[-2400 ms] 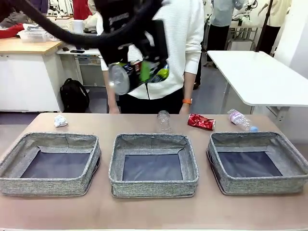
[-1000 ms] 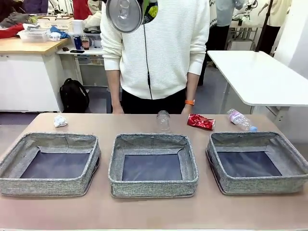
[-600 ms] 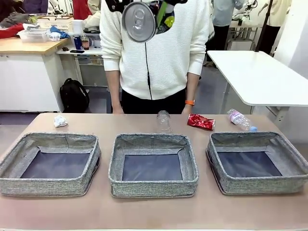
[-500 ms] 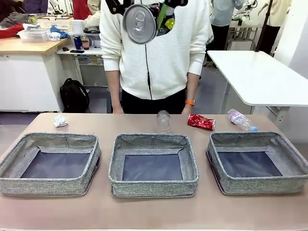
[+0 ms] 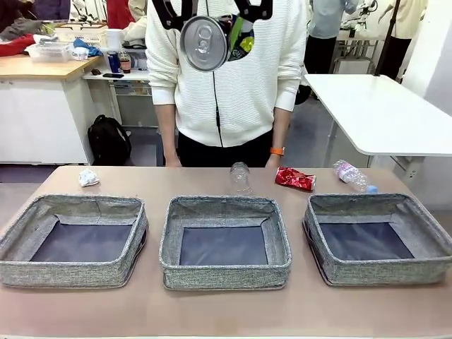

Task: Sort the waste into the appropriate baskets.
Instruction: Pick up the waste item pointed out by the person, then place the picked waste into the Fabric basket indicated by the person.

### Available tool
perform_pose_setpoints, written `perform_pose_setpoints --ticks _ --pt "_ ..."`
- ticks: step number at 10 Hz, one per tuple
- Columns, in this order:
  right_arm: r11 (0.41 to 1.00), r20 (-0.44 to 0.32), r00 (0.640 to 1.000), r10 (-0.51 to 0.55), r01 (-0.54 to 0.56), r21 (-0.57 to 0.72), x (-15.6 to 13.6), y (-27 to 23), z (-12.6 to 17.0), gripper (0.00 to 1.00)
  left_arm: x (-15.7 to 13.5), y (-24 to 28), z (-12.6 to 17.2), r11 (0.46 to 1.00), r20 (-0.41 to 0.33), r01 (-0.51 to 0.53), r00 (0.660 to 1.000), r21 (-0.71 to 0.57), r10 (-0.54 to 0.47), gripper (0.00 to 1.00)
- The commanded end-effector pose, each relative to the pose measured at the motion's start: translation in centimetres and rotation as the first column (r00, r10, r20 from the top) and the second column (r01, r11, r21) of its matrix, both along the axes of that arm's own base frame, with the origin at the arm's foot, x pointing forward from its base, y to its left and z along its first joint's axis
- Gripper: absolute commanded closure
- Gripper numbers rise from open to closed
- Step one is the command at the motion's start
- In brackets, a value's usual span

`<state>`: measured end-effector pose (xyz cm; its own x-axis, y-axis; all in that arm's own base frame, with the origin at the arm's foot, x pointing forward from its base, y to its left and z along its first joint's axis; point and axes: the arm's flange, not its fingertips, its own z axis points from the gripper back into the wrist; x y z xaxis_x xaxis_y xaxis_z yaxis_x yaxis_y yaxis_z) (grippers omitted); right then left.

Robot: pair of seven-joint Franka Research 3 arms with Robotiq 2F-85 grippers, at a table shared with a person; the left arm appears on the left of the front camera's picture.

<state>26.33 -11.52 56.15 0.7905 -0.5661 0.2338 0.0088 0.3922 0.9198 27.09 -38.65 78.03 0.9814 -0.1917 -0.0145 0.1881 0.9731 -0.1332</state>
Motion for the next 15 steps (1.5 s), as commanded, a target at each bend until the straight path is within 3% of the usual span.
perform_pose_setpoints --ticks 1,15 --pt "1.000 0.031 0.999 0.010 -0.010 0.010 0.25 -0.16 0.04 0.00 -0.14 0.14 0.24 1.000 0.009 -0.005 1.000 -0.003 0.005 0.70" --pt "1.000 0.031 0.999 0.010 -0.010 0.010 0.25 -0.16 0.04 0.00 -0.14 0.14 0.24 1.000 0.009 -0.005 1.000 -0.003 0.005 0.70"
